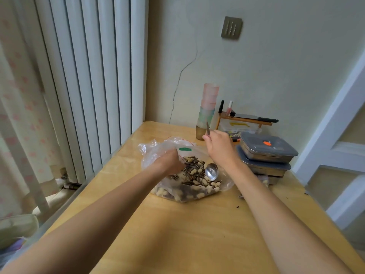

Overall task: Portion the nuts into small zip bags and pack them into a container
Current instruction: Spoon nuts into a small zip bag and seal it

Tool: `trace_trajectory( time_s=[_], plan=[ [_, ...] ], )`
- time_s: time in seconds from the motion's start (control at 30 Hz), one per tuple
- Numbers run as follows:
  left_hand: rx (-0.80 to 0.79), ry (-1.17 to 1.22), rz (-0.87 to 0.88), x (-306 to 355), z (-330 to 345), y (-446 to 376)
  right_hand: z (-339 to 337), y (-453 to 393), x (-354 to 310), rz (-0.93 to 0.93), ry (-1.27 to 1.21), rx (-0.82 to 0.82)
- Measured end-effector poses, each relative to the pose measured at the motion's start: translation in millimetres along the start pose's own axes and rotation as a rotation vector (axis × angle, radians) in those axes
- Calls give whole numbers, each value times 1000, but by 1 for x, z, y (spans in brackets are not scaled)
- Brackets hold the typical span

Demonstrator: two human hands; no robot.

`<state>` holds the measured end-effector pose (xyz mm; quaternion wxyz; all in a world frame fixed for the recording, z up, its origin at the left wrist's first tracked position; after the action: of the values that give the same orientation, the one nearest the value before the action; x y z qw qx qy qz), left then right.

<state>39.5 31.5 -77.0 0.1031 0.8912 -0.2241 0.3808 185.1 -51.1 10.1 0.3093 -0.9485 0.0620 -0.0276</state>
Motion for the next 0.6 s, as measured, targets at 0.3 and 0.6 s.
trace_trajectory(
  time_s=[0.3, 0.6],
  plan=[
    [-40, -68, -25, -18, 14, 2, 10, 13, -9, -31, -222, -18],
    [-88, -106, -6, -16, 13, 3, 21, 6, 3, 168, -217, -80]
  ],
)
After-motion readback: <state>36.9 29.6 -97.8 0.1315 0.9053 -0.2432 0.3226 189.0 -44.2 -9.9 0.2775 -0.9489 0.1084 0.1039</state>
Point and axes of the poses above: each hand's wrist, its own y-axis away from the middle knuckle, its own z-axis out of the palm, x = y × z, the point moved 6 cm from there along -y, towards the middle knuckle, and after that the axes turned 15 degrees about y, right-handed, at the moved point
